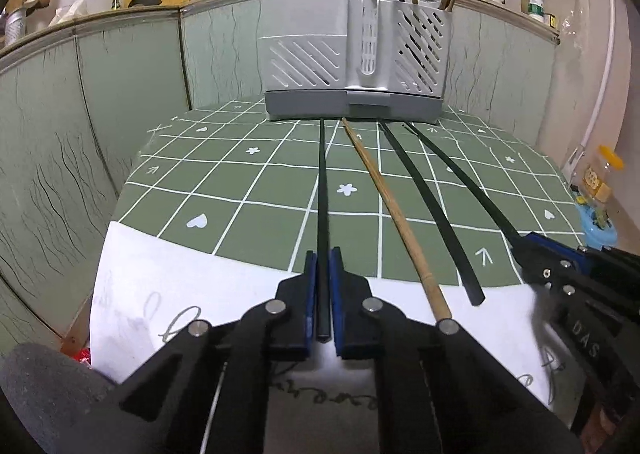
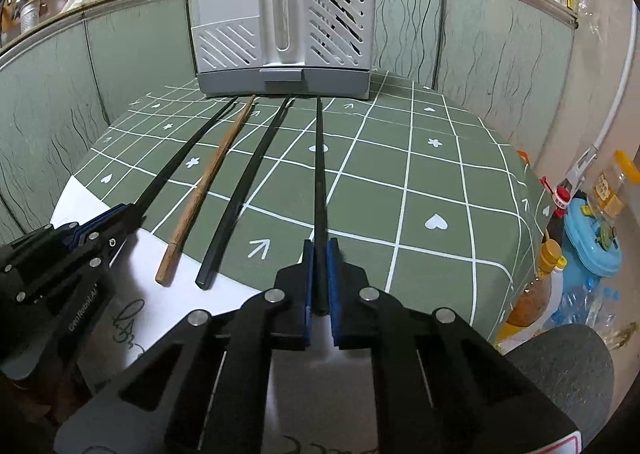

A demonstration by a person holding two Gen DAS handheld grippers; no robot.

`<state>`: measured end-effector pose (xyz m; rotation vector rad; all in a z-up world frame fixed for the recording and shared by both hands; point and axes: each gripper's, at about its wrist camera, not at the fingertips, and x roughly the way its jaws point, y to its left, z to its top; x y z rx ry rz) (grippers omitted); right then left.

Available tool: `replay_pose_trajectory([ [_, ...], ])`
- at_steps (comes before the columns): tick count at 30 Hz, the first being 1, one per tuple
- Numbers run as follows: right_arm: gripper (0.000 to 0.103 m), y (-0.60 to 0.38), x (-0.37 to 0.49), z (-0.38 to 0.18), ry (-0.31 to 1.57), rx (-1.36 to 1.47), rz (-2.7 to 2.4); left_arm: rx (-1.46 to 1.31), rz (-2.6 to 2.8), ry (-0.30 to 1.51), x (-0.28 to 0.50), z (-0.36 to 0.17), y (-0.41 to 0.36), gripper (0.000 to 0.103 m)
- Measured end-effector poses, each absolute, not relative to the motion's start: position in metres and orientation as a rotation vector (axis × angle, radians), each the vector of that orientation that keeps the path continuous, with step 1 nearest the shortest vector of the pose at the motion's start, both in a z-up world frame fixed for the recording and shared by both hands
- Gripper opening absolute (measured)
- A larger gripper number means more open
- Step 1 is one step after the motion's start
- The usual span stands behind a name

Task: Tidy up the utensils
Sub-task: 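Close the left tool on a black chopstick while the right tool grips another, then lift both black chopsticks and carry them toward the white caddy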

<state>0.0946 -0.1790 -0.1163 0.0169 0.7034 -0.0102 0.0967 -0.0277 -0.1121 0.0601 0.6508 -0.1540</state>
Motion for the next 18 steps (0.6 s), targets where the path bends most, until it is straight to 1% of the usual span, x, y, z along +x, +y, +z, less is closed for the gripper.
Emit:
replay_pose_trajectory([
  [10, 0.006, -0.183, 0.093, -0.113, 0.713, 0.054, 0.028, 0.042, -0.160, 0.661, 0.096, -0.106, -0.024, 0.008],
  [18, 0.006, -0.186, 0.086, -0.096, 0.707, 0.087, 0.061, 0.044, -0.170, 0.647, 0.091, -0.089, -0.021, 0.008],
])
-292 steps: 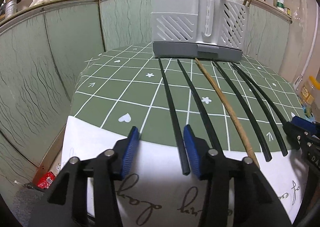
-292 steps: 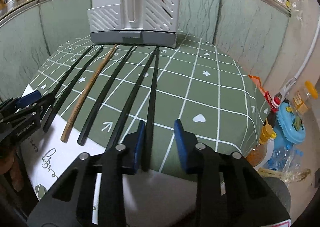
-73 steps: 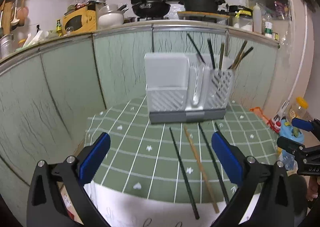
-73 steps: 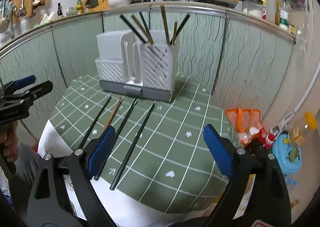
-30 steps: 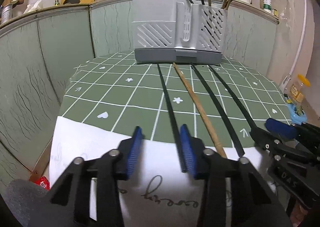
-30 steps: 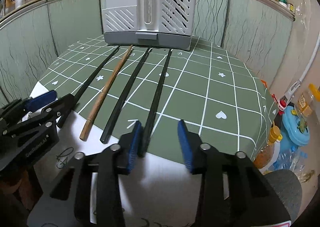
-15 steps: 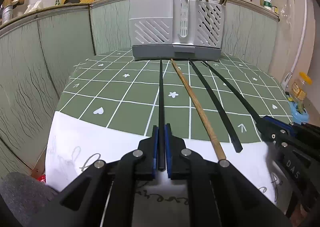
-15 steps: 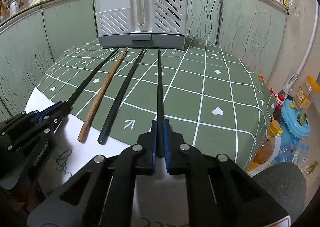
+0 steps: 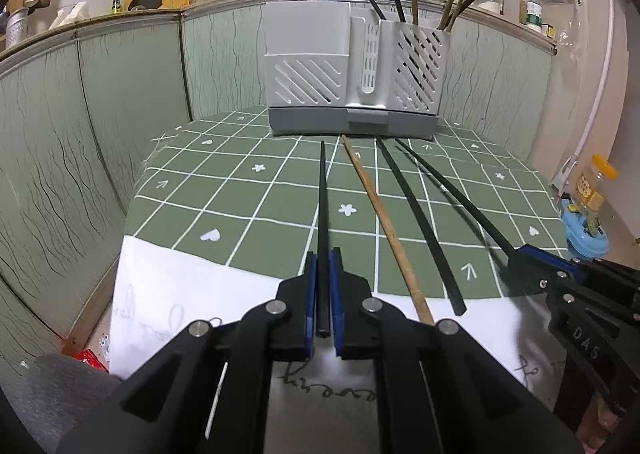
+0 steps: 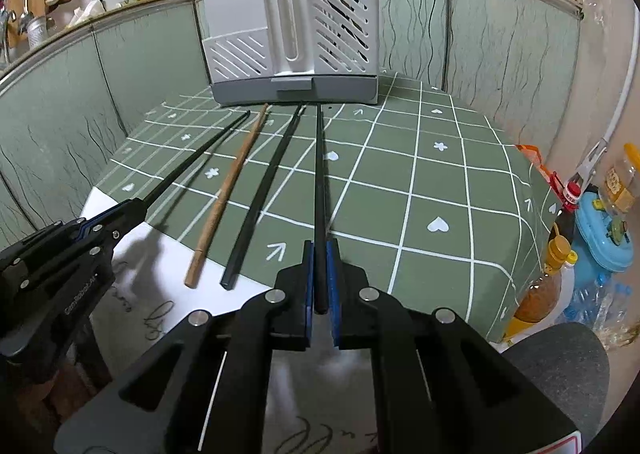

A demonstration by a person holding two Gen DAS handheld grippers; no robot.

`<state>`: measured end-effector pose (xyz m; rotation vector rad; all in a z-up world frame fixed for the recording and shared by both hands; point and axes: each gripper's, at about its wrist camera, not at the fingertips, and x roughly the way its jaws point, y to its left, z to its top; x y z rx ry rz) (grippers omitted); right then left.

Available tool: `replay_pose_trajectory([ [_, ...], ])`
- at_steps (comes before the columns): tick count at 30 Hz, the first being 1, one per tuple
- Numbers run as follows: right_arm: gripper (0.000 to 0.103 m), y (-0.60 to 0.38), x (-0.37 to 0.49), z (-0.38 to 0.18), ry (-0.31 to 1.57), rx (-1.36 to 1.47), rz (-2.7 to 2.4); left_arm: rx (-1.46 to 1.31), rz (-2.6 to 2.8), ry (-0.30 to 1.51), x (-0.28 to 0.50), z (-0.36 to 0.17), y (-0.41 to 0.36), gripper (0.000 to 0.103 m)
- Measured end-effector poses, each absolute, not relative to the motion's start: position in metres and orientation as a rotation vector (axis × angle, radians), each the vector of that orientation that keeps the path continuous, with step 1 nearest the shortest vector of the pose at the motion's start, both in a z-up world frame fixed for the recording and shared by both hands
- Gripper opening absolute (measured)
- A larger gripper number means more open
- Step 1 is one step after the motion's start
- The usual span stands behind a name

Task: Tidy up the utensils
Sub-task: 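Lift both black chopsticks and carry them toward the white caddy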

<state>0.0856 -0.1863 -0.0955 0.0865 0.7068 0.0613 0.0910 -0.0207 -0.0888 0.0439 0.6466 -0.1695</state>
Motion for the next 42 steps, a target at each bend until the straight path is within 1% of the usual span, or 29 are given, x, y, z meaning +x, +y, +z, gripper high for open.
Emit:
replay_pose_trajectory([
  [20, 0.006, -0.203, 0.076, -0.029, 0.636, 0.117, 0.118, 0.028, -0.204, 0.619, 0.093, -0.037, -0.010, 0.008],
  [42, 0.006, -0.218, 0.072, 0.049, 0.471, 0.115, 0.102, 0.020, -0.198, 0.512, 0.099, 0.036, 0.001, 0.008],
])
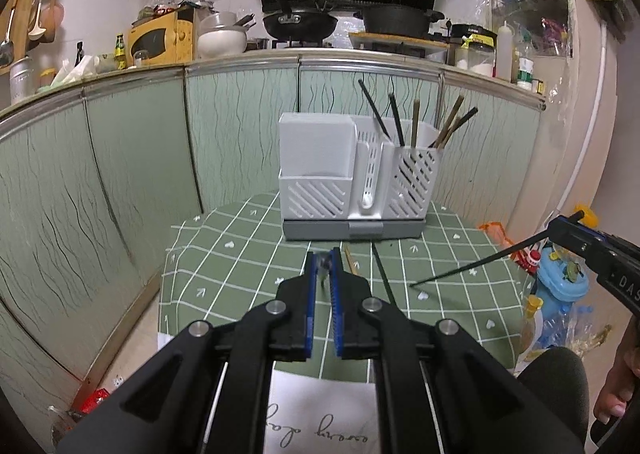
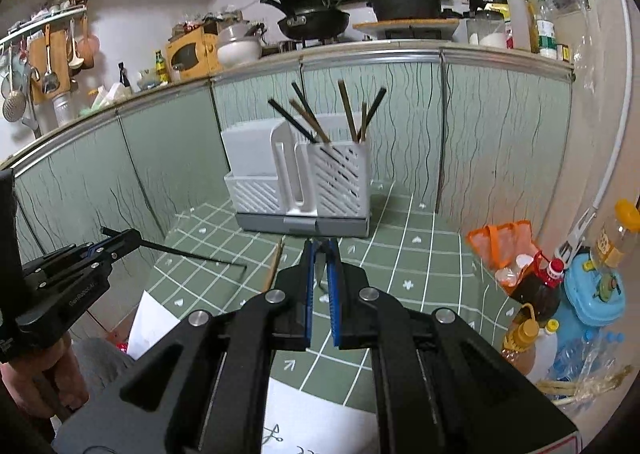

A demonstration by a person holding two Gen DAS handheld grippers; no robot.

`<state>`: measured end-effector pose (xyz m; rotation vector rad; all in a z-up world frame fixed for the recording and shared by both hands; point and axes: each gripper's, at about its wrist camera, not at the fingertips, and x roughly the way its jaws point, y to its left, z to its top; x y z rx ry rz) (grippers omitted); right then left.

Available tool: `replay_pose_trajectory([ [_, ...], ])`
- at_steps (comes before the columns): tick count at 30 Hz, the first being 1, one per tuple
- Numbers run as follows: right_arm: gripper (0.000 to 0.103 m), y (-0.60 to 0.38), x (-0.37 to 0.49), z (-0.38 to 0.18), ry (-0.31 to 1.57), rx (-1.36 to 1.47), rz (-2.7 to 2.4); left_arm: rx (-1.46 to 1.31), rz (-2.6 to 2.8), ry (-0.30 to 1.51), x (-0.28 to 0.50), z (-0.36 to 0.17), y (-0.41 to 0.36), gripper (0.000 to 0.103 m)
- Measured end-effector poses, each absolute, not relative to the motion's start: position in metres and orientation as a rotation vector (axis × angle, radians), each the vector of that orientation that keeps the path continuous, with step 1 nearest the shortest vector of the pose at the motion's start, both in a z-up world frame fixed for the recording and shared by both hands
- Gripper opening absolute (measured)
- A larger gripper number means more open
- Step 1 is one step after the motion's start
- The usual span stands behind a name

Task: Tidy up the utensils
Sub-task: 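Lift both black chopsticks and carry them toward the white caddy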

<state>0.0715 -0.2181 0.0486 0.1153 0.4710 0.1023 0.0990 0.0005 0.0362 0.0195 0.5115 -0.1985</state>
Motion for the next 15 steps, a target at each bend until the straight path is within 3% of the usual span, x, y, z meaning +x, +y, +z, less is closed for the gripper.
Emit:
replay_pose_trajectory([
  [15, 0.006, -0.218, 0.072, 0.079, 0.404, 0.117, 0.125, 0.010, -0.222, 0.453, 0.104, 0.069, 0.002, 0.008],
])
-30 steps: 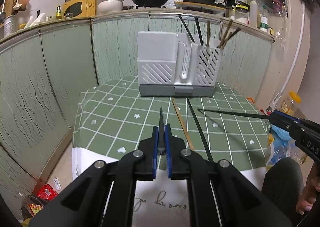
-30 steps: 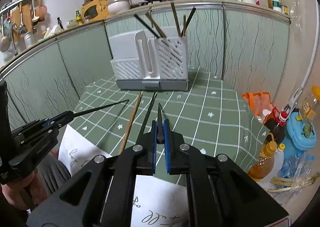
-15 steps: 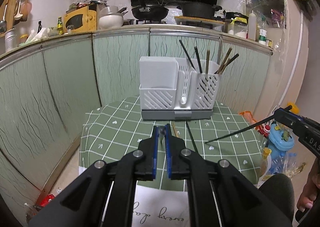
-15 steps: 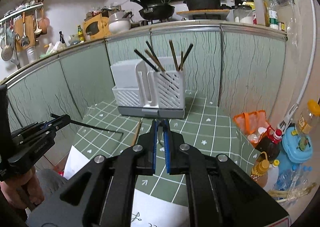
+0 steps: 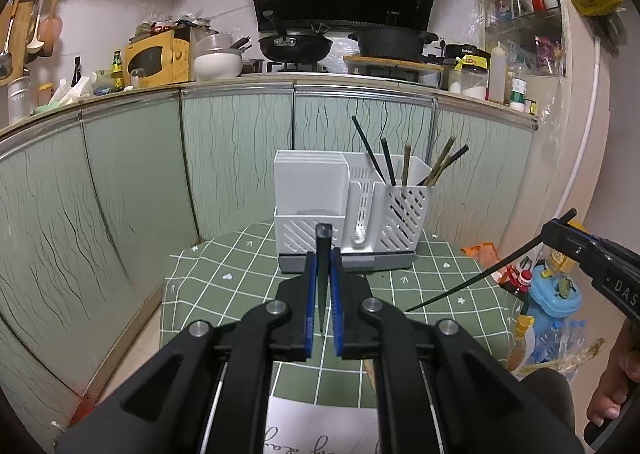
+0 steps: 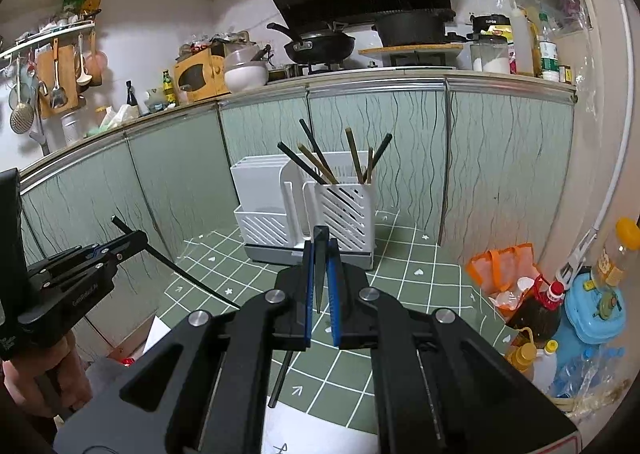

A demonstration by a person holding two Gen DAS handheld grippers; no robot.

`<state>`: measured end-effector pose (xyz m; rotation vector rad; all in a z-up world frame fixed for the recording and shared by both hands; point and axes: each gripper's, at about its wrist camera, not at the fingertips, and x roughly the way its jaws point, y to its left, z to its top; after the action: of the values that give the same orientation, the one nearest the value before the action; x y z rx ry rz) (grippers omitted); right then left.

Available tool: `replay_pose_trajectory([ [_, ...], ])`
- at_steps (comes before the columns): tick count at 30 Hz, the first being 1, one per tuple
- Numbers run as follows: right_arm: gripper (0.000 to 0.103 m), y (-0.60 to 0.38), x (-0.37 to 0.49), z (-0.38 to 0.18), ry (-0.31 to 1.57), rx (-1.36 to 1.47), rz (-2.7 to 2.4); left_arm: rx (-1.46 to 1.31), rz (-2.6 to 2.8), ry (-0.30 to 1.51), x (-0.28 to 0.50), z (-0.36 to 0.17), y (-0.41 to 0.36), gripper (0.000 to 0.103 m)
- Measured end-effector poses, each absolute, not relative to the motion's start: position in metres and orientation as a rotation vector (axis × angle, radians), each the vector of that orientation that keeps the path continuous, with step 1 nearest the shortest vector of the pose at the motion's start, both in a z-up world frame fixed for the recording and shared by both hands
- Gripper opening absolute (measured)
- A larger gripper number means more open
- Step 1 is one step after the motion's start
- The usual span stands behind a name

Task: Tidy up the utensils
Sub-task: 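Lift both black chopsticks and carry them toward the white caddy, then lower the black chopsticks into the caddy slots and open both tools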

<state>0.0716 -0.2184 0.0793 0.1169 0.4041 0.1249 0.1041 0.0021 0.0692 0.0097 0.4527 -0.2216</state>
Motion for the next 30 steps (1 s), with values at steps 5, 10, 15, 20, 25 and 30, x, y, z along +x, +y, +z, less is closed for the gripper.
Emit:
replay_pose_trajectory([
  [5, 0.006, -0.218, 0.076, 0.091, 0.395, 0.098, 0.138, 0.012, -0.233, 0.443, 0.109, 0.080, 0.001, 0.008],
  [10, 0.006, -0.223, 0.086, 0.110, 0.400, 0.077, 0.148, 0.002, -0.261, 0.442, 0.121, 0.094, -0.001, 0.008],
  [15, 0.006, -0.230, 0.100, 0.131, 0.409, 0.060, 0.167, -0.023, -0.299, 0.460, 0.138, 0.108, 0.000, 0.008],
  [20, 0.006, -0.241, 0.114, 0.153, 0.414, 0.062, 0.185, -0.013, -0.352, 0.451, 0.150, 0.123, -0.003, 0.008],
  [25, 0.006, -0.251, 0.127, 0.178, 0.407, 0.062, 0.194, 0.002, -0.405, 0.442, 0.161, 0.140, -0.010, 0.008],
  [30, 0.006, -0.254, 0.139, 0.202, 0.395, 0.049, 0.208, 0.015, -0.450, 0.408, 0.172, 0.169, -0.018, 0.008],
])
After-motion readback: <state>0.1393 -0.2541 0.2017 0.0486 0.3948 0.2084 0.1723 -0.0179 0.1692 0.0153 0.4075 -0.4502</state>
